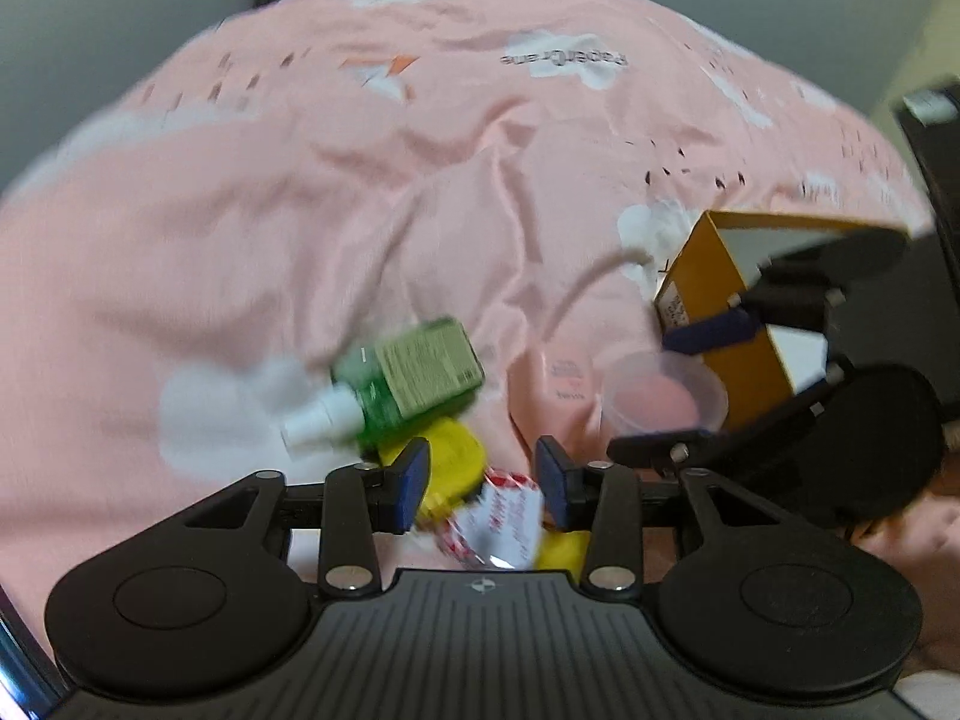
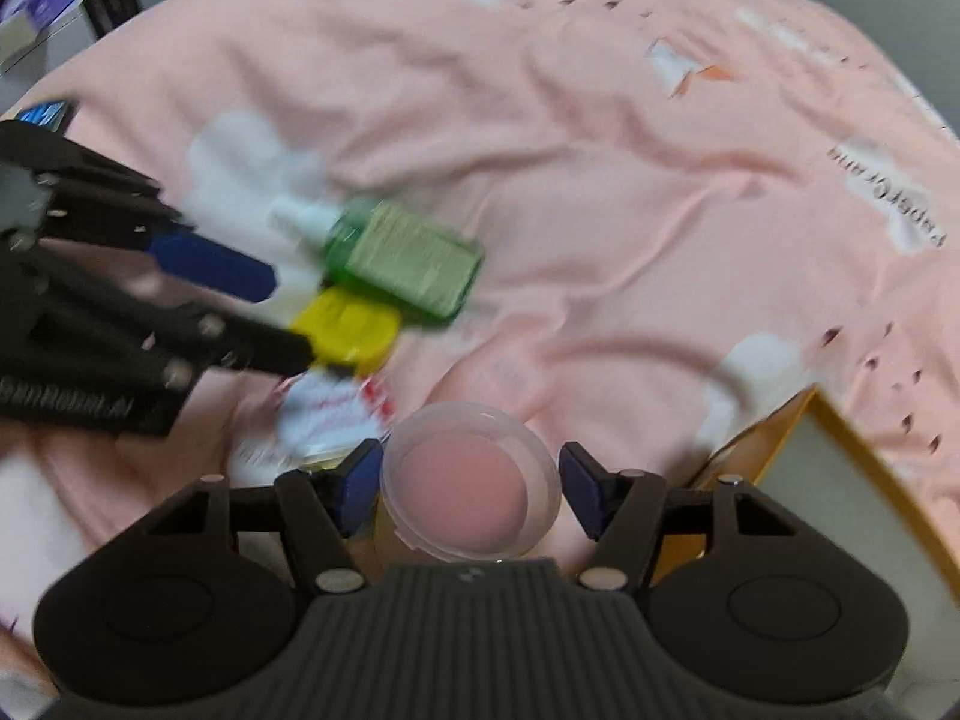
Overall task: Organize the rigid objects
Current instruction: 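Grasp the clear pink cup with the right tool while the left tool grasps the green spray bottle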
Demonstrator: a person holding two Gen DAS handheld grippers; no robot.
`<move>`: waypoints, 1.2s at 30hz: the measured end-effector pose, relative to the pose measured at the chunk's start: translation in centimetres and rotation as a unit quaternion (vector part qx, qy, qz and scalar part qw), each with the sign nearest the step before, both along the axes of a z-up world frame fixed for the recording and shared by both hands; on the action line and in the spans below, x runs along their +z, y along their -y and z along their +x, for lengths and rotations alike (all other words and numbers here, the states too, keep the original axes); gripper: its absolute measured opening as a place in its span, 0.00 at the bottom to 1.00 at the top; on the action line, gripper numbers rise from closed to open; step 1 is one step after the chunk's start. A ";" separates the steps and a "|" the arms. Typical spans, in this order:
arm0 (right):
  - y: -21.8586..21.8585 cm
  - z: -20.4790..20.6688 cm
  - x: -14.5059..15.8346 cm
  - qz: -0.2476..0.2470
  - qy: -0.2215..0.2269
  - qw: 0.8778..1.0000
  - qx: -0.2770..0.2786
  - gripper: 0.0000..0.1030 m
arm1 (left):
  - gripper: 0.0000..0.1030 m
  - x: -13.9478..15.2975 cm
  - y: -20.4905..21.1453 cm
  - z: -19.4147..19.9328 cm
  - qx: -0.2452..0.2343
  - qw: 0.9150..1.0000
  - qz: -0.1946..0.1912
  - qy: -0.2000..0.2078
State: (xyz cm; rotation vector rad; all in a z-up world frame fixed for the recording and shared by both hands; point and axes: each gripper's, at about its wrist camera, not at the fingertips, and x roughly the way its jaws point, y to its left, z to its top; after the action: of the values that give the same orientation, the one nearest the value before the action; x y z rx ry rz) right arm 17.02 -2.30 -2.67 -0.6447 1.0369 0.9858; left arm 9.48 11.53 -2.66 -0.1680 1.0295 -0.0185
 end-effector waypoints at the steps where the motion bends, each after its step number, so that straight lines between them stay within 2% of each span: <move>1: -0.3 0.2 -0.1 -0.001 0.003 1.000 -0.004 0.62 | 0.51 0.2 0.2 0.5 -0.011 1.000 0.020 -0.004; 4: -0.8 1.0 -1.7 -0.016 0.000 1.000 -0.009 0.62 | 0.53 0.3 1.0 1.5 -0.054 0.996 0.073 -0.009; 6: -0.9 1.3 -2.7 -0.022 -0.005 1.000 -0.012 0.63 | 0.59 0.1 1.7 2.1 -0.094 0.989 0.111 -0.009; 9: -0.8 1.5 -3.1 -0.021 -0.023 0.999 -0.011 0.63 | 0.63 -0.7 2.8 3.0 -0.160 0.973 0.168 -0.014; 10: -0.8 1.5 -3.3 -0.024 -0.025 0.999 -0.005 0.63 | 0.63 -1.1 3.2 3.2 -0.185 0.964 0.190 -0.013; 12: -0.9 1.3 -3.5 -0.029 -0.023 0.999 0.004 0.64 | 0.66 -1.7 3.8 3.6 -0.213 0.953 0.216 -0.014; 14: -1.0 1.3 -3.8 -0.035 -0.024 0.999 0.013 0.65 | 0.66 -2.3 4.0 4.3 -0.226 0.948 0.224 -0.020; 18: -1.3 1.4 -4.6 -0.044 -0.031 0.998 0.025 0.62 | 0.67 -3.6 3.6 5.9 -0.245 0.944 0.217 -0.036; 23: -0.7 1.7 -4.3 -0.028 -0.045 0.998 0.025 0.63 | 0.67 -5.1 3.5 6.9 -0.295 0.925 0.231 -0.066; 26: -0.6 1.9 -4.3 -0.022 -0.046 0.998 0.025 0.63 | 0.67 -6.1 3.2 7.8 -0.293 0.923 0.235 -0.080; 29: -0.5 1.9 -4.4 -0.018 -0.048 0.998 0.023 0.63 | 0.63 -6.2 2.9 8.3 -0.280 0.932 0.214 -0.087; 30: -0.5 1.9 -4.4 -0.017 -0.047 0.998 0.024 0.63 | 0.60 -6.3 2.9 8.2 -0.278 0.932 0.214 -0.086; 34: -0.4 1.7 -4.2 -0.012 -0.045 0.999 0.020 0.62 | 0.58 -6.7 3.8 7.3 -0.258 0.933 0.237 -0.075; 36: -0.2 1.6 -3.9 -0.003 -0.046 0.999 0.013 0.62 | 0.57 -6.5 3.9 7.1 -0.233 0.940 0.241 -0.067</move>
State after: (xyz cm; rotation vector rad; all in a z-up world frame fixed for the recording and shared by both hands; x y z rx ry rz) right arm 18.66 -2.09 -6.56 -0.6243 1.1144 1.0441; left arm 16.54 7.59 -9.18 0.5309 1.1610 -0.1859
